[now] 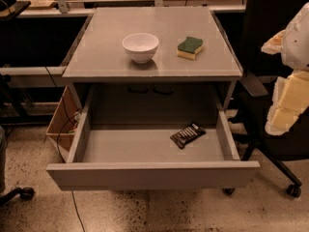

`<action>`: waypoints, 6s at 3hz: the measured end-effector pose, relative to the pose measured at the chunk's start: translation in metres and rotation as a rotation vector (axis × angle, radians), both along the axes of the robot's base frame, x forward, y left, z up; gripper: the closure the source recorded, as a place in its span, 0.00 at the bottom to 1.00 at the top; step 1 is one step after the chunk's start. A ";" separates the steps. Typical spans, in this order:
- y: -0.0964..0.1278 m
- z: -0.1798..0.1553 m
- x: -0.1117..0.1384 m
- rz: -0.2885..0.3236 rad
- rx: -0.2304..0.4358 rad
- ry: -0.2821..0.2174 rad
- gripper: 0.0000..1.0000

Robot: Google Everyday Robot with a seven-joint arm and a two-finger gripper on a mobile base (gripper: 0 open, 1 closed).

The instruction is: Pick rxbar chocolate from top drawer and place on counter

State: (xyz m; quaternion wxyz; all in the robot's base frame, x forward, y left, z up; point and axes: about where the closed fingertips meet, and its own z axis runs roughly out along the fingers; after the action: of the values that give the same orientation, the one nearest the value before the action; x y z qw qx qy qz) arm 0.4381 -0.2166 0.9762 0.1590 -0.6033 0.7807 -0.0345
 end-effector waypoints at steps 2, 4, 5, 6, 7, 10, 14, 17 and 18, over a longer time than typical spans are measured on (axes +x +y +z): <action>0.008 -0.050 0.022 0.020 0.042 0.007 0.00; 0.019 -0.141 0.090 0.061 0.114 -0.002 0.00; 0.030 -0.186 0.122 0.061 0.167 0.001 0.00; 0.042 -0.227 0.142 0.041 0.216 0.020 0.00; 0.055 -0.262 0.159 0.015 0.253 0.040 0.00; 0.080 -0.346 0.183 -0.072 0.323 0.104 0.00; 0.079 -0.359 0.192 -0.157 0.353 0.128 0.61; 0.064 -0.279 0.158 -0.124 0.409 0.042 1.00; 0.044 -0.219 0.154 -0.108 0.397 -0.035 1.00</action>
Offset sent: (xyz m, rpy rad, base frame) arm 0.0423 0.0112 -0.0904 0.0714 0.0174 0.0318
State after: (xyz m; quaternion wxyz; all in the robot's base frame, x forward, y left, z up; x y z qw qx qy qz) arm 0.5922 -0.1724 0.7575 0.2863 -0.5166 0.8006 0.1011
